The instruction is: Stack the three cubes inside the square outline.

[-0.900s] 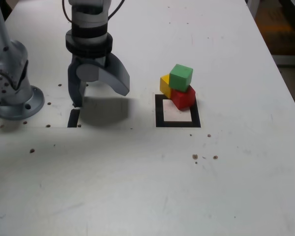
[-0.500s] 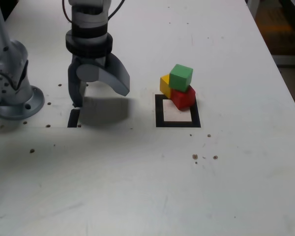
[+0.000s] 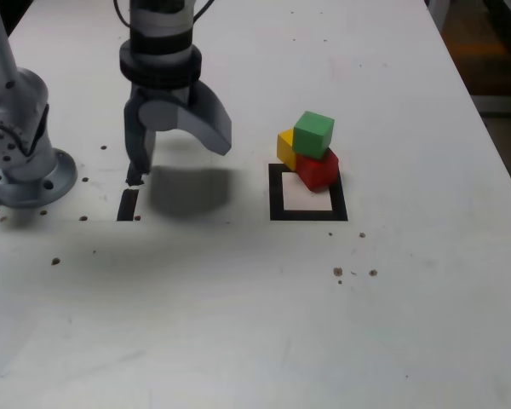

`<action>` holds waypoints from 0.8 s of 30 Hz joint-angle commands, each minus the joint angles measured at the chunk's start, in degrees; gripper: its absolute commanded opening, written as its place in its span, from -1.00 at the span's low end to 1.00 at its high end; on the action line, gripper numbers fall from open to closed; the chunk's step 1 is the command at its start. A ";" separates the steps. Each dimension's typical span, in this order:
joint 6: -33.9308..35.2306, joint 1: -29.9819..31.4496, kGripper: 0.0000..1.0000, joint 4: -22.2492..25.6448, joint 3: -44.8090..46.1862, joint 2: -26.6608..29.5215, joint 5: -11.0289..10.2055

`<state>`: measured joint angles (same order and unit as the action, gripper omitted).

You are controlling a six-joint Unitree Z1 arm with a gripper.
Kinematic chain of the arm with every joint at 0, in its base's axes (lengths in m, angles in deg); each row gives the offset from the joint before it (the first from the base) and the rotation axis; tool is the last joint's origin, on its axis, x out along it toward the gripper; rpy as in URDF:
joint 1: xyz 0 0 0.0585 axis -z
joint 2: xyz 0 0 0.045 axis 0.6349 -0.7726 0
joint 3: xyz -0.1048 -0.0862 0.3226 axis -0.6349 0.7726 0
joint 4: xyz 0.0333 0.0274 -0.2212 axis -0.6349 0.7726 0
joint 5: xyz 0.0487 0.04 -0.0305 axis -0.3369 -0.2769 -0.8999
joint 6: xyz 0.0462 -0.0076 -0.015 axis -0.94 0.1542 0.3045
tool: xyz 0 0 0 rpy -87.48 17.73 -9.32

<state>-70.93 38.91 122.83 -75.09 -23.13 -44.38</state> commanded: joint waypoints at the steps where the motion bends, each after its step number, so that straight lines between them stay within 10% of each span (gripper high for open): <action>1: 0.04 -0.12 0.98 1.62 -1.75 -0.21 -0.56; 13: -0.87 -0.12 1.00 15.09 -19.91 -2.29 -2.83; 24: -2.41 -0.13 1.00 17.81 -31.21 -8.27 -2.54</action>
<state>-73.26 38.91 140.55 -105.86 -30.90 -46.99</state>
